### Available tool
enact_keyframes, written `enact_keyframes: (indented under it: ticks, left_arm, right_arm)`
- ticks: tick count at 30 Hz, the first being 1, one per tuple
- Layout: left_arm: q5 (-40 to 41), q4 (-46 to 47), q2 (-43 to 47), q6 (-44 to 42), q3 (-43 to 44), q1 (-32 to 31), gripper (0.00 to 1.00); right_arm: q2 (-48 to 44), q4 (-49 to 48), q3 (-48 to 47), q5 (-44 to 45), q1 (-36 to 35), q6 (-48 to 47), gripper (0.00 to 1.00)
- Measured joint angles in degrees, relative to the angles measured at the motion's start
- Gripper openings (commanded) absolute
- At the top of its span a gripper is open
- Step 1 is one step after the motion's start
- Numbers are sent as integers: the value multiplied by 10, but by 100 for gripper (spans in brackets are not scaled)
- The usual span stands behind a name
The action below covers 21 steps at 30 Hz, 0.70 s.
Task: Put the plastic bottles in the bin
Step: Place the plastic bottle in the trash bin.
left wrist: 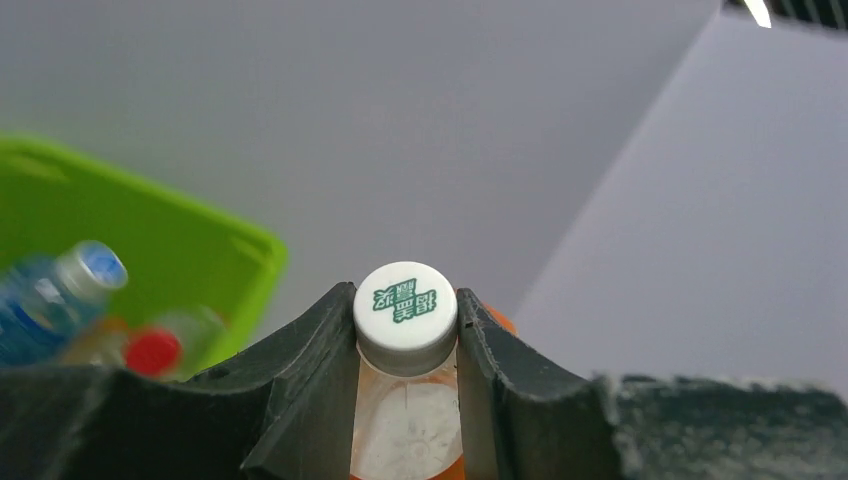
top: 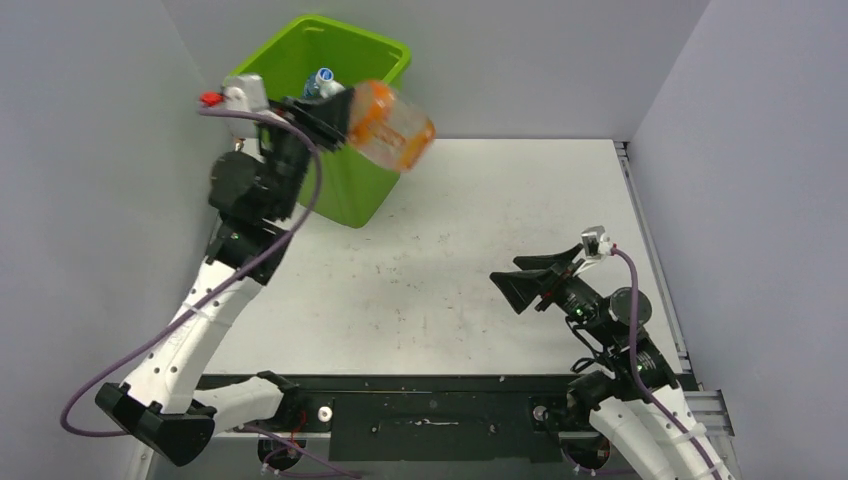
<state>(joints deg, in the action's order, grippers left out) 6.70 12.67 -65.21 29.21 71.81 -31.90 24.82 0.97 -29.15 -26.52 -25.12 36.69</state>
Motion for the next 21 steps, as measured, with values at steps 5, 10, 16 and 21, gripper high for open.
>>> enact_keyframes:
  ticks: [5, 10, 16, 21]
  left_arm:
    - [61, 56, -48, -94, 193, 88, 0]
    - [106, 137, -135, -223, 284, 136, 0]
    - [165, 162, -264, -336, 299, 172, 0]
    - [207, 154, -353, -416, 301, 175, 0]
  right_arm:
    - [-55, 61, -7, 39, -1, -10, 90]
    - [-68, 101, 2, 71, -10, -16, 90]
    - [-69, 124, 12, 94, -28, -26, 90]
    - [-70, 133, 12, 113, -44, -44, 90]
